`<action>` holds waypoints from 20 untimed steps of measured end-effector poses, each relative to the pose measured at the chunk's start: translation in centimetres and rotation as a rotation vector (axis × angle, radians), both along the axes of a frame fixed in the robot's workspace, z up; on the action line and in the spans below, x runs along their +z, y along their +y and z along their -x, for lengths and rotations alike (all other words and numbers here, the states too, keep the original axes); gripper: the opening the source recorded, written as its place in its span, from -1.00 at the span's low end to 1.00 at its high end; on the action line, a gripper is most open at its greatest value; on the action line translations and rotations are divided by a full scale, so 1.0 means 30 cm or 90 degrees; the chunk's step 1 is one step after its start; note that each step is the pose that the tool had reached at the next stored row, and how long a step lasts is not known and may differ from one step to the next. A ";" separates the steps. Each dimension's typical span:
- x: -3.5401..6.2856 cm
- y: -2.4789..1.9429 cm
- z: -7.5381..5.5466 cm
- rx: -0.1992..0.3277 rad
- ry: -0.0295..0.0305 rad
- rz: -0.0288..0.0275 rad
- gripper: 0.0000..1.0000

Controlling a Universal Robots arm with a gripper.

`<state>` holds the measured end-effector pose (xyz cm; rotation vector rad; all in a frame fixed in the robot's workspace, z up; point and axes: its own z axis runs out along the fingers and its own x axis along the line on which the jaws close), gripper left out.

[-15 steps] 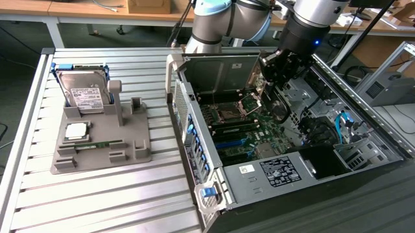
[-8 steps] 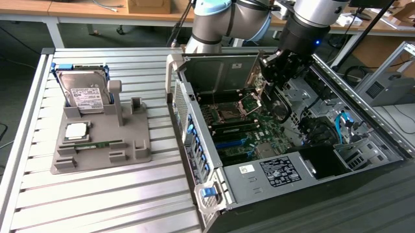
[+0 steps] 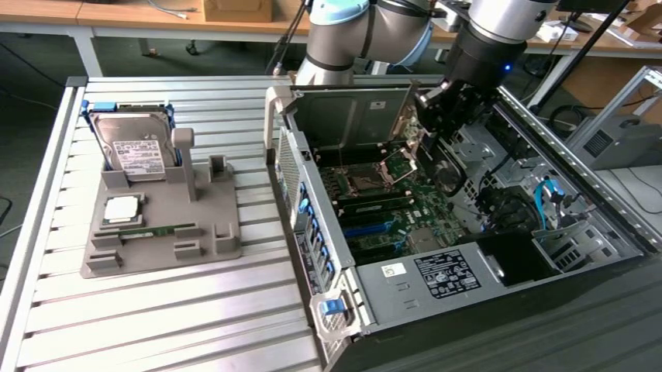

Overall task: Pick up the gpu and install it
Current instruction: 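Insert the gpu into the slot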

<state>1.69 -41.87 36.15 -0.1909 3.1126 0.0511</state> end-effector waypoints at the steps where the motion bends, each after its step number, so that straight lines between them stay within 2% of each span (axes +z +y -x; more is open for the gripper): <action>1: 0.000 0.000 0.000 0.003 0.0000 0.0000 -0.46; 20: 0.000 0.000 0.000 0.071 0.0000 0.0000 -0.46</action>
